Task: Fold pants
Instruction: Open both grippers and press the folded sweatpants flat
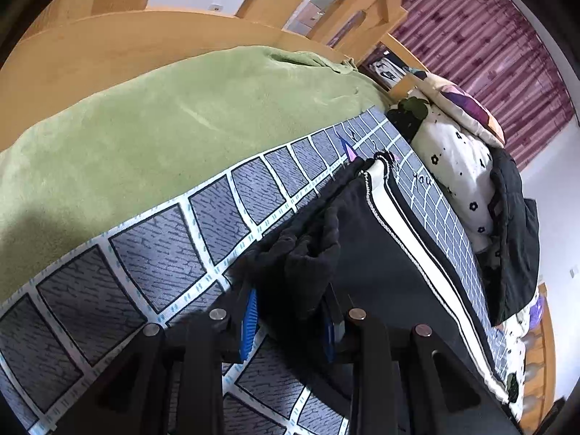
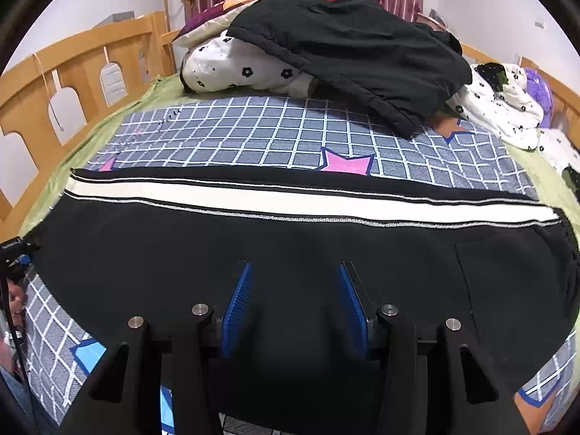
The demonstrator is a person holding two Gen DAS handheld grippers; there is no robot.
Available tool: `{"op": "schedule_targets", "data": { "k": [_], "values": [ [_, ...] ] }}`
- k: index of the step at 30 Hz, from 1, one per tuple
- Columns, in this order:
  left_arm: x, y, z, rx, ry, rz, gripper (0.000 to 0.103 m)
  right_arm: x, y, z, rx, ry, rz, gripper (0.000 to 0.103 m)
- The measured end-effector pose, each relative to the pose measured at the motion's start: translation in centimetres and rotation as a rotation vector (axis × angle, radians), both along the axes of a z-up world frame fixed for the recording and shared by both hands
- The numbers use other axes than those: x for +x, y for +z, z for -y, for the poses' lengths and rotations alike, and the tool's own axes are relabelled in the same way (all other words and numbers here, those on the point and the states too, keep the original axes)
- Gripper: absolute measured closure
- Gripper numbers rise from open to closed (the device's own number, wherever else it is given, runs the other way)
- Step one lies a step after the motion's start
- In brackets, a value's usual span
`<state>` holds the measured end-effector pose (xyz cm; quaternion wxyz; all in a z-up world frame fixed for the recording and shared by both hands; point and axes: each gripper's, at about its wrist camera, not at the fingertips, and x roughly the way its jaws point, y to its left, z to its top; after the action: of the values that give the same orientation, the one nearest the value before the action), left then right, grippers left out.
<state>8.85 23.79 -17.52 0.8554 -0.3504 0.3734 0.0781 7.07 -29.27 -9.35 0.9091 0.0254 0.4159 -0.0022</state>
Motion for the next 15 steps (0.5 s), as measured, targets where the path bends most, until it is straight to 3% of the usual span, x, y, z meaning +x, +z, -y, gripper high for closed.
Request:
{"op": "schedule_targets", "data": {
  "k": [5,8,12,15],
  "values": [
    [-0.2,0.1,0.3,0.011,0.025,-0.003,0.076,-0.9,-0.5,0.8,-0.001,-0.014,0.003,0.055],
    [-0.4,0.1,0.2,0.007,0.012,-0.008,0.076,-1.2,-0.5,1.5,0.054,-0.010,-0.016,0.055],
    [-0.5,-0.2,-0.7,-0.067,0.000,-0.013,0.076,-1.4,-0.6,1.6,0.067,0.030,-0.041,0.064],
    [-0.4,-0.3,-0.8,-0.083,-0.001,-0.017,0.076,-1.7,-0.8,1.7,0.082,0.042,-0.059,0.064]
  ]
}}
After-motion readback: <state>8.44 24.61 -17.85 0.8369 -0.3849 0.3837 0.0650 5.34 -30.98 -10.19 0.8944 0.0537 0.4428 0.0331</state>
